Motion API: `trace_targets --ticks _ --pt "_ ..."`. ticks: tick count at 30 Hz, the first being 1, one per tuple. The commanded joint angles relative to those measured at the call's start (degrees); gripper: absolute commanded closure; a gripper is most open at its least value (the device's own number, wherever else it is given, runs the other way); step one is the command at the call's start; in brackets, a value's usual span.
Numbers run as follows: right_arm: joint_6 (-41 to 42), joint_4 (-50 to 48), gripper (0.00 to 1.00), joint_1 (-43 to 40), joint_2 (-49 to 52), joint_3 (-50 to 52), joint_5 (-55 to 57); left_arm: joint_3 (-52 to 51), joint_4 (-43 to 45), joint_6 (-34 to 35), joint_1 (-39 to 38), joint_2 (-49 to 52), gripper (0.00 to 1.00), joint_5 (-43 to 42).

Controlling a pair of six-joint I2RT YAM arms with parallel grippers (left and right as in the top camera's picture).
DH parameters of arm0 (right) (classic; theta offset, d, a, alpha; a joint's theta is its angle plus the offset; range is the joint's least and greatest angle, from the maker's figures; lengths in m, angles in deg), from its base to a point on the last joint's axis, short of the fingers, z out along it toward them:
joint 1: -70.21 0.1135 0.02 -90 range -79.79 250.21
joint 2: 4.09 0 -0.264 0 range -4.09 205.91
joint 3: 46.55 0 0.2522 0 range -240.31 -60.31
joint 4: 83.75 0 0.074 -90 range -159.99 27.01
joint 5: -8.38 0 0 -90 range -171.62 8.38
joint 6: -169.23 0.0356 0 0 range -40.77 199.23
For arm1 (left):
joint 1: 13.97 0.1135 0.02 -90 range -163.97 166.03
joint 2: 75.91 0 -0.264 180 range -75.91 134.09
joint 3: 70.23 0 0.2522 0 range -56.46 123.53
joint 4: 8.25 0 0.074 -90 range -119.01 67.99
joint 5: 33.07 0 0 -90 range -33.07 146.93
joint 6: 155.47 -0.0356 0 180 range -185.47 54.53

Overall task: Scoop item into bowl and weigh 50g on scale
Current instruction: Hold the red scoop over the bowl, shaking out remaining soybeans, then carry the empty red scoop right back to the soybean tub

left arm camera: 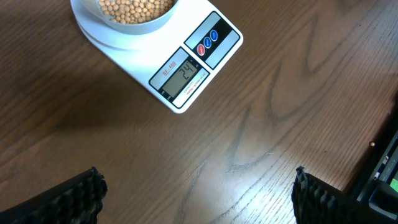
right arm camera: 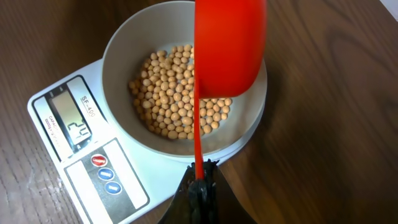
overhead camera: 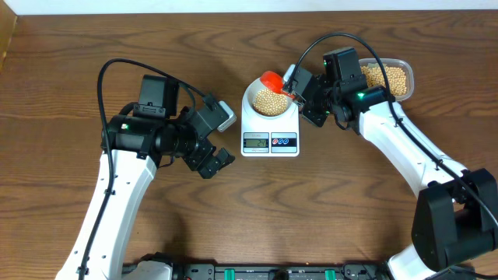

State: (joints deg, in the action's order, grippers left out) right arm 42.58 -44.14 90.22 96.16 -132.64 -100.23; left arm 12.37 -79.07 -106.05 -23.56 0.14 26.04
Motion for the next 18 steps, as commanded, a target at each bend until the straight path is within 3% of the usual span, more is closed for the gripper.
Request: trace_targets --ticks 1,18 --pt "-0.7 -0.7 0.99 0.1 -1.5 -1.5 0.3 0.8 -0.3 -0.8 0.3 -0.8 0.02 0.5" --pt "5.3 2.0 0.99 -9.9 -10.4 -1.5 8.9 0.8 -0.3 -0.8 0.3 -0.8 0.02 0.5"
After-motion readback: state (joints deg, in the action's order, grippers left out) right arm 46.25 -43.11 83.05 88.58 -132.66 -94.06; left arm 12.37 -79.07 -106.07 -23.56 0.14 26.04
